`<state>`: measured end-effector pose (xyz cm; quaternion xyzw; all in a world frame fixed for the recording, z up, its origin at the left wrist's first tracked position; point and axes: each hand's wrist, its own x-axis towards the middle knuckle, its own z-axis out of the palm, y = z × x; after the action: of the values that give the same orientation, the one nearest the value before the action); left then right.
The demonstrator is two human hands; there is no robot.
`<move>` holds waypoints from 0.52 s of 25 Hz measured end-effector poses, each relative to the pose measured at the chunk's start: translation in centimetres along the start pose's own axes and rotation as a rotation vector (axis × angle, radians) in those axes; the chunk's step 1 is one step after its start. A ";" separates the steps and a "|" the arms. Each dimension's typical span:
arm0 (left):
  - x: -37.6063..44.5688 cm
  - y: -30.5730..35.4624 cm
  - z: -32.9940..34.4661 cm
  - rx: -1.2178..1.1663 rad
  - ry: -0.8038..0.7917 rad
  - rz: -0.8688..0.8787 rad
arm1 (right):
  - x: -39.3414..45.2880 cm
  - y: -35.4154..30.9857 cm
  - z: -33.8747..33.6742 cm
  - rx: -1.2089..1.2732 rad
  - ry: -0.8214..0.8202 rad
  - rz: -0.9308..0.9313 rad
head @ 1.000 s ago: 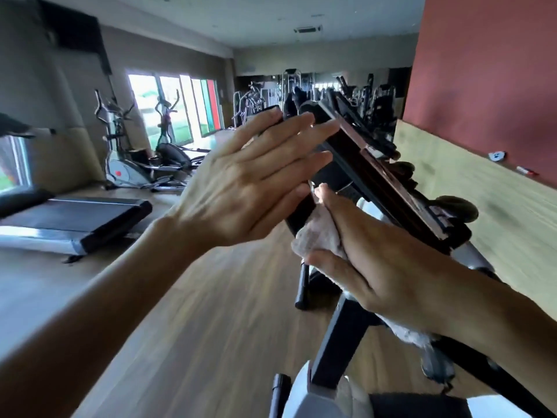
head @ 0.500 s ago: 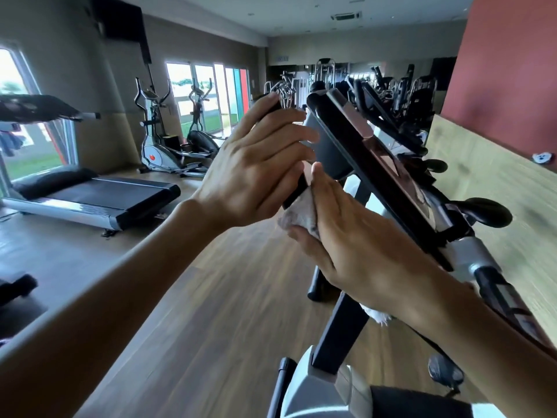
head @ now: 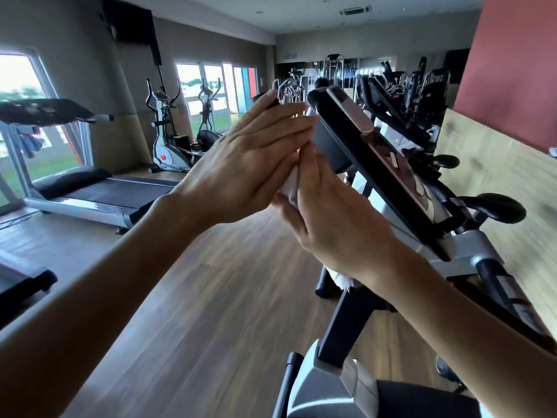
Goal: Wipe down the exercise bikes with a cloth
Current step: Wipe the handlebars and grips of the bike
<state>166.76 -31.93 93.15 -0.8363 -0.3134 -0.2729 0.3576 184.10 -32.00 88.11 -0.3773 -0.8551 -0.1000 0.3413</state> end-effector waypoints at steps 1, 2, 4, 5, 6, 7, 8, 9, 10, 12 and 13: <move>0.0 0.4 0.2 0.032 0.014 -0.015 | -0.9 0.3 -0.1 -0.022 -0.031 -0.012; -0.1 0.9 0.3 0.070 0.020 -0.022 | -2.4 0.8 -0.4 -0.075 -0.051 -0.024; -0.2 1.6 0.3 0.159 0.000 -0.025 | -5.6 2.0 -1.2 -0.178 -0.041 -0.061; -0.2 1.9 0.1 0.207 -0.032 -0.026 | -6.8 2.5 -1.5 -0.204 -0.030 -0.077; -0.1 2.2 0.0 0.253 -0.077 -0.029 | -7.4 2.9 -1.6 -0.220 -0.026 -0.093; 0.1 2.4 -0.1 0.287 -0.122 -0.031 | -7.5 3.0 -1.6 -0.231 -0.027 -0.104; 0.3 2.6 -0.1 0.308 -0.151 -0.031 | -6.9 2.8 -1.6 -0.236 -0.036 -0.106; 0.4 2.7 0.1 0.321 -0.156 -0.029 | -6.1 2.5 -1.6 -0.224 -0.058 -0.097; 0.5 2.8 0.2 0.329 -0.141 -0.026 | -5.4 2.1 -1.6 -0.200 -0.084 -0.083; 0.6 3.1 0.6 0.338 -0.104 -0.036 | -5.3 2.0 -1.6 -0.136 -0.100 -0.067; 0.6 3.3 0.6 0.340 -0.100 -0.048 | -5.9 2.5 -1.7 -0.091 -0.124 -0.060</move>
<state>169.68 -33.05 91.76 -0.7685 -0.3925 -0.1825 0.4712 189.59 -34.43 85.29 -0.3721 -0.8801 -0.1253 0.2670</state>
